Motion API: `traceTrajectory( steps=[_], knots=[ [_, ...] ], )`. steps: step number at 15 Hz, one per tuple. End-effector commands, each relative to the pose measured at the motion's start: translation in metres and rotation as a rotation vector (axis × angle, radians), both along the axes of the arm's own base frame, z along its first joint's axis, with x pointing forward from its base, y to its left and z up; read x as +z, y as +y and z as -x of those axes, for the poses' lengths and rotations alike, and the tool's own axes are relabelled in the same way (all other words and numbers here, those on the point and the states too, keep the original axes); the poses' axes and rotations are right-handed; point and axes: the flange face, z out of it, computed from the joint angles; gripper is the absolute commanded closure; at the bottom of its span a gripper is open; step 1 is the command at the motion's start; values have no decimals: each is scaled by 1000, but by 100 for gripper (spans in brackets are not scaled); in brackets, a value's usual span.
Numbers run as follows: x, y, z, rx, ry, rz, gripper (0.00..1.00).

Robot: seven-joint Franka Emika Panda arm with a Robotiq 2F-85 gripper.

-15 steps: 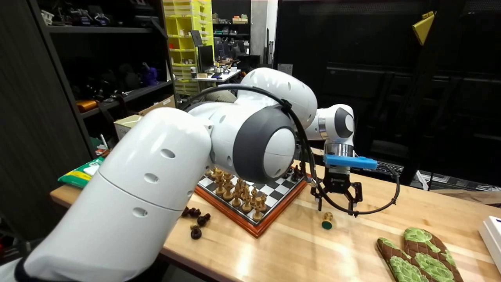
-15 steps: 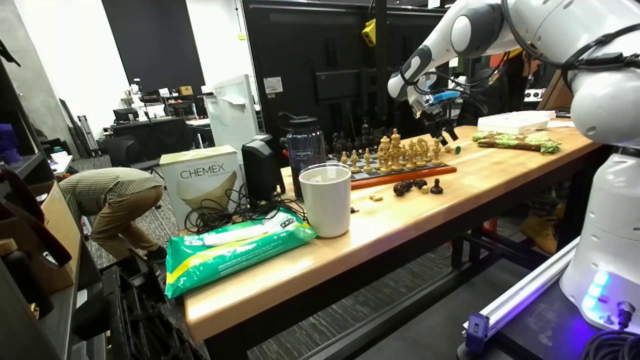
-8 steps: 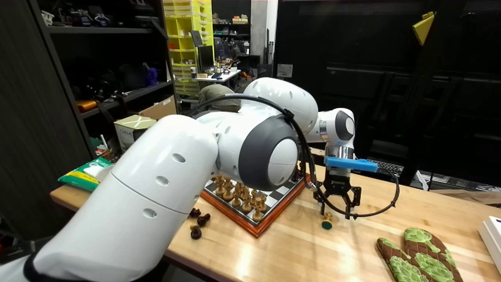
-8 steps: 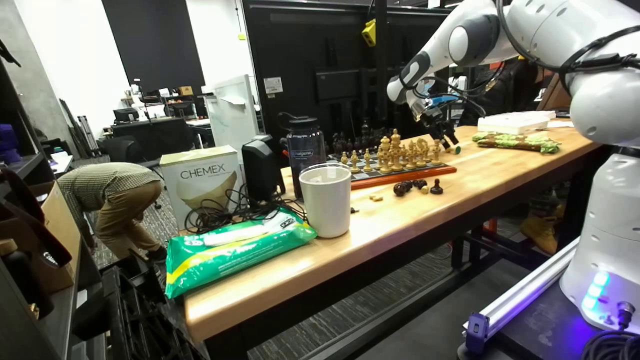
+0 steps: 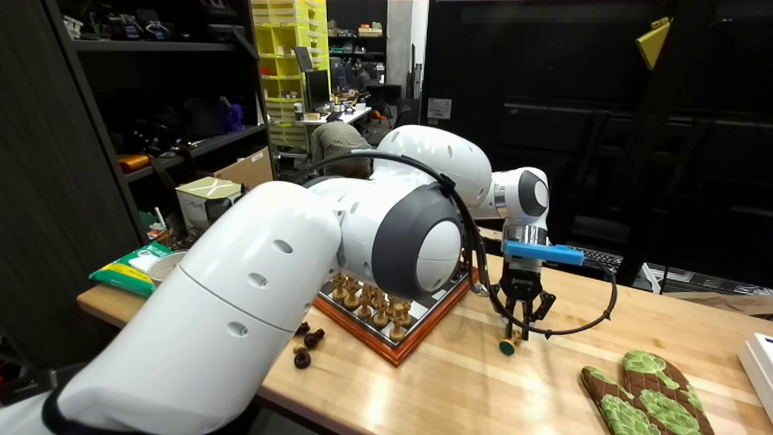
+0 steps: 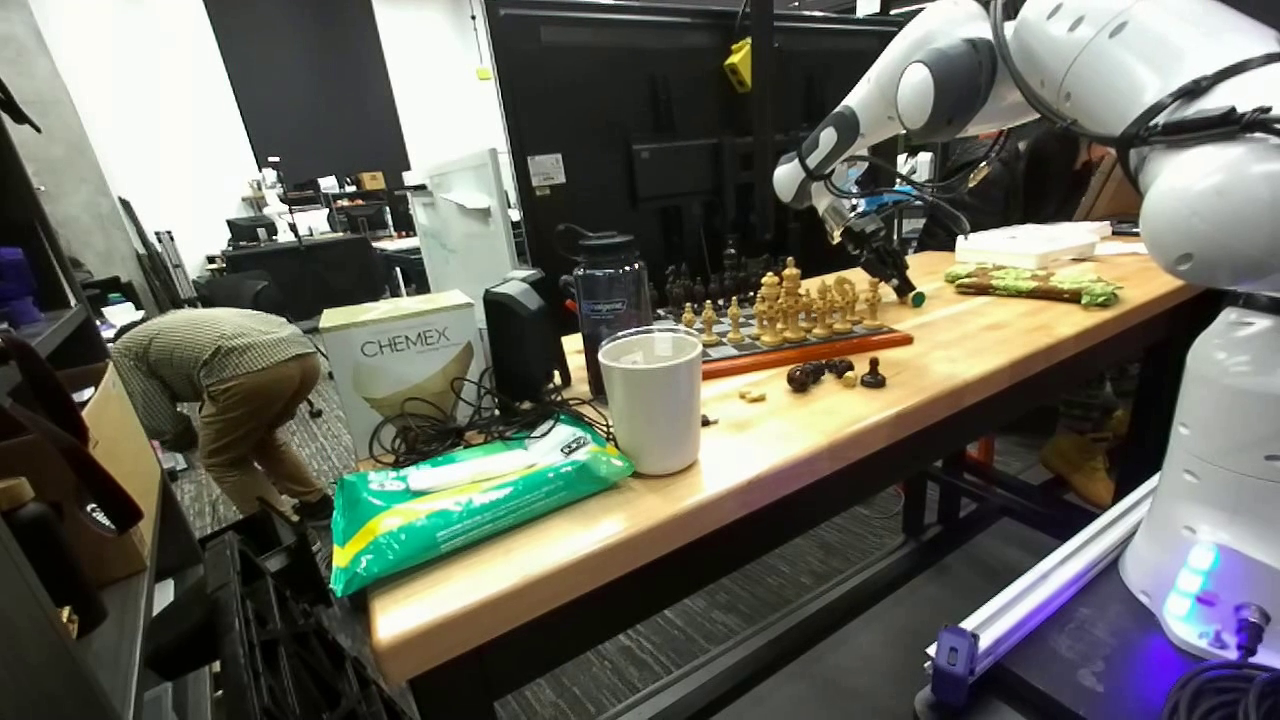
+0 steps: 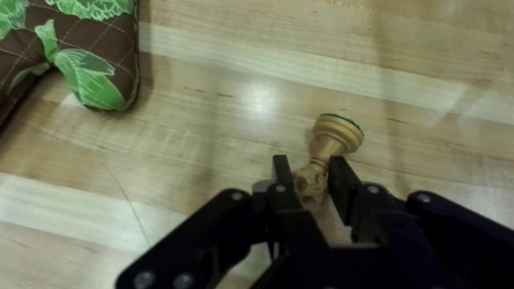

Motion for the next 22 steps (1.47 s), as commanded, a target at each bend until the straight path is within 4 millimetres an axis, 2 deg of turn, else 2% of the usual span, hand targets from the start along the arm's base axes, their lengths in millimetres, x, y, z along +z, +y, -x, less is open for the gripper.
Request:
traceTrajectory(
  steps=[1, 4, 6, 12, 15, 18, 22],
  knots=[
    [7, -3, -2, 6, 5, -11, 93],
    [16, -1, -3, 15, -15, 4, 93],
    [29, 3, -7, 34, -47, 24, 93],
    [92, 19, -21, 146, -223, 135, 93],
    [117, 25, -25, 221, -342, 196, 93],
    [128, 25, -22, 272, -482, 216, 93],
    [130, 18, -9, 331, -688, 229, 93]
  ],
)
